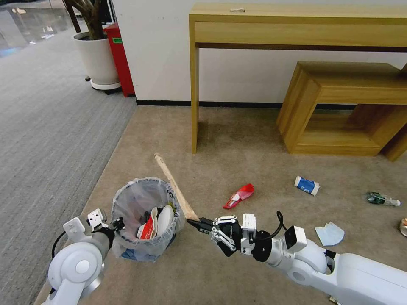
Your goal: Pick up the trash bin and place the garbage on the floor into it.
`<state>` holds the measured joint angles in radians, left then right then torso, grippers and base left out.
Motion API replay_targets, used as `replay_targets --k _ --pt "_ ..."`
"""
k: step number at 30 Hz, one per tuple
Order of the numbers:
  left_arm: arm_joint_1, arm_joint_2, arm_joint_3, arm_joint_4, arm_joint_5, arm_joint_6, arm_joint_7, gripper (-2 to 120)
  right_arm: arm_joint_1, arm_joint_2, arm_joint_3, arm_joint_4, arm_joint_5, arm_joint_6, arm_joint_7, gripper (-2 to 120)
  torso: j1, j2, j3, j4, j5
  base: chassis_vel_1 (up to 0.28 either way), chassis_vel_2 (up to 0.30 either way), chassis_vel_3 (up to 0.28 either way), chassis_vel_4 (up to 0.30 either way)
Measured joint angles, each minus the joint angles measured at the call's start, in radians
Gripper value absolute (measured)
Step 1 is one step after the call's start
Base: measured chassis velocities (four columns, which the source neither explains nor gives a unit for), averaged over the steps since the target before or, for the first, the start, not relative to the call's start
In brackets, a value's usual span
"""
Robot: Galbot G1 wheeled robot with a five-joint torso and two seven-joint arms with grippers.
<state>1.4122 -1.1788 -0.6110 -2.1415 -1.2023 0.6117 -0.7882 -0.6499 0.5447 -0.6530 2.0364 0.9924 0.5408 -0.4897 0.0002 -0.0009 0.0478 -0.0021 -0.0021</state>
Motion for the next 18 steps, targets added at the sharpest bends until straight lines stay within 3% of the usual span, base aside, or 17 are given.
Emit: replay_targets --k 18 --pt "-0.066 0.026 0.019 0.032 -0.031 0.0 -0.011 0 0.122 -0.006 -0.166 0.02 0.024 -0.02 -0.001 0 0.0 0.0 0.0 0.0 0.0001 0.0 0.0 0.0 0.0"
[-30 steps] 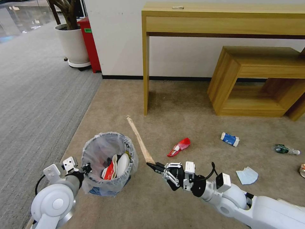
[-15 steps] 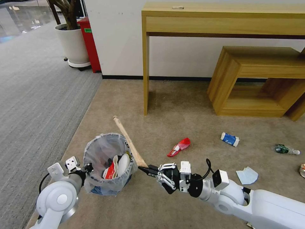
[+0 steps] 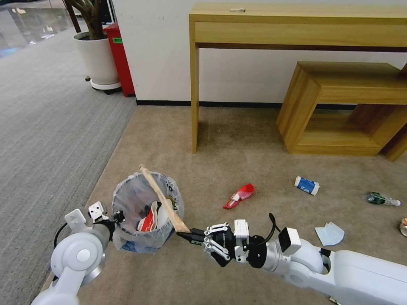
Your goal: Pick up the trash bin and place the garbage on the floor into it.
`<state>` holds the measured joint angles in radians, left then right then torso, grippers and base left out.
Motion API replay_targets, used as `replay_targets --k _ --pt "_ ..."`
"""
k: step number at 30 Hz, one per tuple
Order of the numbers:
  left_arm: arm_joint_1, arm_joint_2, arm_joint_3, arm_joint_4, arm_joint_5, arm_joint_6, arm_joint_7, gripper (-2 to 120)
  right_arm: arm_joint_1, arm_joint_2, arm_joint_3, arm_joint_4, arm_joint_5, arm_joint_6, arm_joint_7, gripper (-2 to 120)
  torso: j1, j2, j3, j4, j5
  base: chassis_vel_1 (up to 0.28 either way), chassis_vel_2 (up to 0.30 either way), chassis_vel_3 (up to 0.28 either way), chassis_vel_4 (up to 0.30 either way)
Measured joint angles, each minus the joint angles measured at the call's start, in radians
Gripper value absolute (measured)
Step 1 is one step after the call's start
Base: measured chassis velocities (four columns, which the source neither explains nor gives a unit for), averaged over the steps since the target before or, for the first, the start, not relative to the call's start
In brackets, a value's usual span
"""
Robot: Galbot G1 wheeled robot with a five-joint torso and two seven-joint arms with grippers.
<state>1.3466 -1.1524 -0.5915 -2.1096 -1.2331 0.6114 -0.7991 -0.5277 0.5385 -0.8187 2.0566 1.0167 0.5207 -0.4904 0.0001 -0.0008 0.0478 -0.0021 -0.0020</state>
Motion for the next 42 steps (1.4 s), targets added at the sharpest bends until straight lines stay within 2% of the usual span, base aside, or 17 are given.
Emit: replay_targets --k 7,17,42 --pt "-0.006 -0.004 0.003 0.006 0.003 -0.001 0.003 0 0.029 0.004 -0.053 -0.001 0.001 -0.003 0.006 0 0.0 0.0 0.0 0.0 0.0 0.0 0.0 0.0 0.0" --pt "-0.014 -0.008 0.011 0.009 0.006 -0.002 0.006 0 0.031 -0.002 -0.076 -0.012 0.0 -0.002 0.006 0 0.0 0.0 0.0 0.0 0.0 0.0 0.0 0.0 0.0" --pt "0.023 -0.017 0.026 -0.037 0.039 -0.003 0.024 0 0.119 0.079 -0.174 -0.053 0.035 -0.004 0.089 0 0.0 0.0 0.0 -0.0001 0.0 0.0 0.0 0.0 0.0"
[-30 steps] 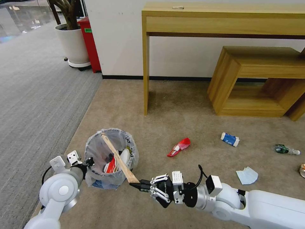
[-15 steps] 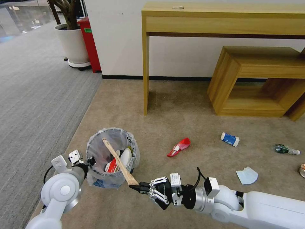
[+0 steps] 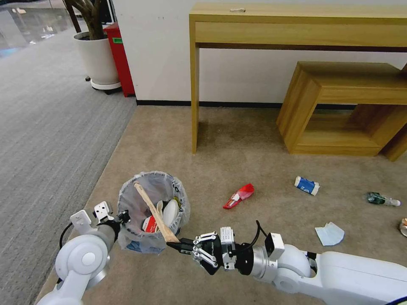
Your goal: Pick up the trash bin and place the garbage on the floor into it.
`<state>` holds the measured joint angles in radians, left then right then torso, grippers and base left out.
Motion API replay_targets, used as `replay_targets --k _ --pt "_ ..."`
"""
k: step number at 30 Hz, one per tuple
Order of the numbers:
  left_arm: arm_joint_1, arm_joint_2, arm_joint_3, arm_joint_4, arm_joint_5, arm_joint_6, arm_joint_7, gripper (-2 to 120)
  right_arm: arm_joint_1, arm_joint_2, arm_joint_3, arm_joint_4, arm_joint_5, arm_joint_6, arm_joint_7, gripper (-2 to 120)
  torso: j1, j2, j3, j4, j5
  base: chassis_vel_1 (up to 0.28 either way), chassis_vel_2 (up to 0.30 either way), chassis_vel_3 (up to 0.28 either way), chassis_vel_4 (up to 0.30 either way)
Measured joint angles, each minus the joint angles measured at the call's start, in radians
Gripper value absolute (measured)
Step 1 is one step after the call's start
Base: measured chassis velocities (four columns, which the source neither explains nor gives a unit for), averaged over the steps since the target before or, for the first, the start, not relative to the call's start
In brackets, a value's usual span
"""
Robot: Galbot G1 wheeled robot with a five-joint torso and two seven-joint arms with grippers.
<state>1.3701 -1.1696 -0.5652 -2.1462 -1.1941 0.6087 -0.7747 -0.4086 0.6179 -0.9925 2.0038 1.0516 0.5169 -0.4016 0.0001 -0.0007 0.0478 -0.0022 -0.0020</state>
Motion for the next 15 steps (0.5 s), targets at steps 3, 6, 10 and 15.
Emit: replay_targets --k 3,6,10,15 --pt "0.002 -0.001 0.001 -0.005 0.0 0.0 0.001 0 0.02 0.013 -0.013 -0.005 0.009 -0.001 0.008 0 0.0 0.0 0.0 0.0001 -0.0001 0.0 0.0 0.0 0.0" --pt "0.006 -0.001 0.002 -0.009 0.001 0.0 0.002 0 0.037 0.023 -0.02 -0.005 0.019 -0.005 0.014 0 0.0 0.0 0.0 0.0001 -0.0001 0.0 0.0 0.0 0.0" --pt "0.009 0.001 -0.001 -0.012 0.001 0.0 0.004 0 0.048 0.036 -0.028 -0.005 0.033 -0.009 0.023 0 0.0 0.0 0.0 0.0001 -0.0002 0.0 0.0 0.0 0.0" --pt "0.005 0.011 -0.012 -0.003 -0.002 -0.001 0.006 0 0.033 0.034 -0.03 0.0 0.032 -0.009 0.026 0 0.0 0.0 0.0 0.0001 0.0 0.0 0.0 0.0 0.0"
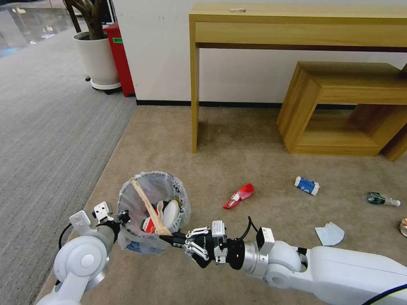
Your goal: Pick up the trash bin and place the garbage on the floor into it.
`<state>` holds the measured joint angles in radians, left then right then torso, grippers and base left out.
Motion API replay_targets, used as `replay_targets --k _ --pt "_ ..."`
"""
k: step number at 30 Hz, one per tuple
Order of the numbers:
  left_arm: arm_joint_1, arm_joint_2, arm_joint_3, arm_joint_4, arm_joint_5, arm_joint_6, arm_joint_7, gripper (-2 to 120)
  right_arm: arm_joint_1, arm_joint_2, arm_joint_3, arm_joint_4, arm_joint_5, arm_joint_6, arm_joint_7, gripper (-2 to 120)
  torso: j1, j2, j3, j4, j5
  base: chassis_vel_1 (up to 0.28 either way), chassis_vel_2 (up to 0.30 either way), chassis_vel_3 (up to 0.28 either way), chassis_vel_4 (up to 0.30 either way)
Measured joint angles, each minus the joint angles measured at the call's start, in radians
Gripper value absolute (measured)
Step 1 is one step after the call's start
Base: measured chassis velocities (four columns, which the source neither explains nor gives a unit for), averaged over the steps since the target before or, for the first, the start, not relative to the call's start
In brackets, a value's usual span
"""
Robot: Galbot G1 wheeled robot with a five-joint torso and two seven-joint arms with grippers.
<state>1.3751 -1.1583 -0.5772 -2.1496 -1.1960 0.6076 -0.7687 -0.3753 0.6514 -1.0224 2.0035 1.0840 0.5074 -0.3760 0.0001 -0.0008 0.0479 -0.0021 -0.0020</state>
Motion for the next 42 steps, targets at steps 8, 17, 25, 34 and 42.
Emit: replay_targets --k 8,17,25,34,42 --pt "-0.007 0.003 -0.001 0.002 -0.005 -0.001 0.001 0 -0.028 -0.01 0.002 0.004 -0.001 -0.001 0.011 0 0.0 0.0 0.0 0.0 0.0 0.0 0.0 0.0 0.0" --pt "-0.012 0.004 -0.002 0.008 -0.007 -0.002 0.002 0 -0.064 -0.022 0.015 0.005 -0.012 -0.001 0.013 0 0.0 0.0 0.0 -0.0001 0.0001 0.0 0.0 0.0 0.0" --pt "-0.003 0.0 0.006 -0.011 -0.003 -0.002 0.005 0 -0.051 0.003 0.004 -0.009 0.005 -0.009 0.042 0 0.0 0.0 0.0 0.0 0.0 0.0 0.0 0.0 0.0" --pt "0.01 0.002 0.009 -0.037 -0.002 -0.002 0.006 0 0.009 0.044 -0.036 -0.024 0.037 -0.018 0.068 0 0.0 0.0 0.0 0.0 0.0 0.0 0.0 0.0 0.0" --pt "0.025 0.001 0.01 -0.056 0.004 -0.002 0.012 0 0.054 0.078 -0.06 -0.03 0.052 -0.024 0.092 0 0.0 0.0 0.0 0.0 -0.0001 0.0 0.0 0.0 0.0"
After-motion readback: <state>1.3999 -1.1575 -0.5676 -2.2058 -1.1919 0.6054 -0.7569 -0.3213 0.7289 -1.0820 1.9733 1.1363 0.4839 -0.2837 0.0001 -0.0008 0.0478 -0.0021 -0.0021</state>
